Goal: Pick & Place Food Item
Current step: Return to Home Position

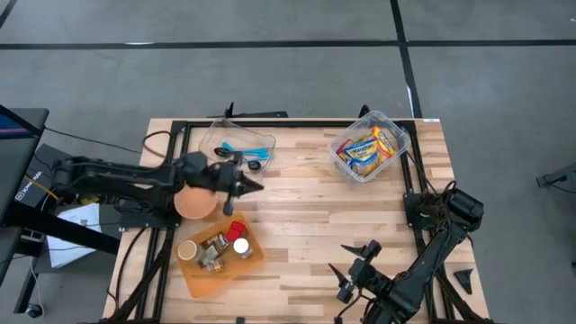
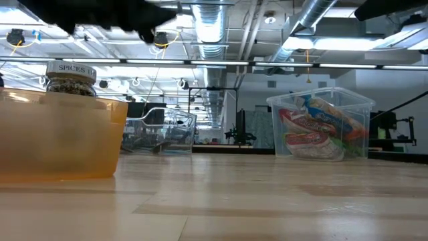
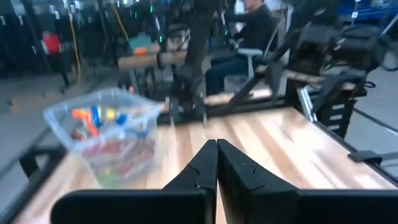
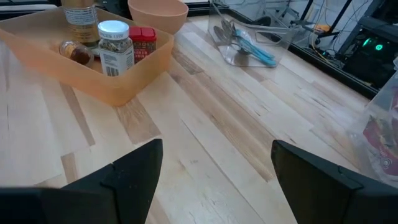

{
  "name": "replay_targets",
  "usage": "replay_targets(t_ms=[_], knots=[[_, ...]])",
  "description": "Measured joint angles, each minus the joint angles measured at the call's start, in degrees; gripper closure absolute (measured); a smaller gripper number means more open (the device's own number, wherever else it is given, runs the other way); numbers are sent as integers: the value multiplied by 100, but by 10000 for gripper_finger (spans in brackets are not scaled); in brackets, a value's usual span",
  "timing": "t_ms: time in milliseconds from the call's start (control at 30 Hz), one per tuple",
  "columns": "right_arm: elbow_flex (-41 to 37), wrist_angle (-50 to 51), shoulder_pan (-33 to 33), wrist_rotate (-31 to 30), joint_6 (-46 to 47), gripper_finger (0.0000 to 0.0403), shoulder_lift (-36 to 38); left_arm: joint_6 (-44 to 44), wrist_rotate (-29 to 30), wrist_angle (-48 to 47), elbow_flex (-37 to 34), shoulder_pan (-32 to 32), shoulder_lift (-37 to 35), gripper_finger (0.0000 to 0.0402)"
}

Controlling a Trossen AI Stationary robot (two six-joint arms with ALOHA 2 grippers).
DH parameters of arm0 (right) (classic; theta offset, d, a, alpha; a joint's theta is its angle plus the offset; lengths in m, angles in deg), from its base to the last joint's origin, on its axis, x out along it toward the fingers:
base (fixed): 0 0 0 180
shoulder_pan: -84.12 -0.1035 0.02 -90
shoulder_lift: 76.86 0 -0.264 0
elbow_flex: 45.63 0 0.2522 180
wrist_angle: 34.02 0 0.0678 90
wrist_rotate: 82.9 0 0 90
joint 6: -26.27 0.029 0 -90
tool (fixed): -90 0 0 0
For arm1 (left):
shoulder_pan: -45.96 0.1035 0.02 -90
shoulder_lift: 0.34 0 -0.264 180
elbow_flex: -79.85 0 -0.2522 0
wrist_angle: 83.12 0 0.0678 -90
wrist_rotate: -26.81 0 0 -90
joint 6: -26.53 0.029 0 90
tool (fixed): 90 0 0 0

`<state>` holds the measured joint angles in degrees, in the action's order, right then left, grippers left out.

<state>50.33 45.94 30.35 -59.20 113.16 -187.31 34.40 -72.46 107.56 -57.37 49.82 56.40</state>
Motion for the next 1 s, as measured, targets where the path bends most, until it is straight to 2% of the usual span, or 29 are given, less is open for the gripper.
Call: replay_targets(t_ms=[167, 300, 433, 567, 867, 1000], knots=[[2, 12, 74, -9, 115, 106, 0, -127, -1180, 149, 0, 611, 540, 401], [2, 29, 107, 0, 321, 106, 0, -78, -1460, 163, -234, 618, 477, 401], [2, 56, 102, 3, 540, 106, 0, -124, -1448, 467, -856, 547, -122, 401], [2, 65, 119, 9, 711, 106, 0, -246, -1026, 515, -1405, 340, -814, 401], [2, 63, 327, 42, 1110, 106, 0, -238, -976, 383, -2347, 109, -2715, 401], [2, 65, 516, 206, 1110, 106, 55, -246, -974, -183, -2509, 111, -3423, 401]])
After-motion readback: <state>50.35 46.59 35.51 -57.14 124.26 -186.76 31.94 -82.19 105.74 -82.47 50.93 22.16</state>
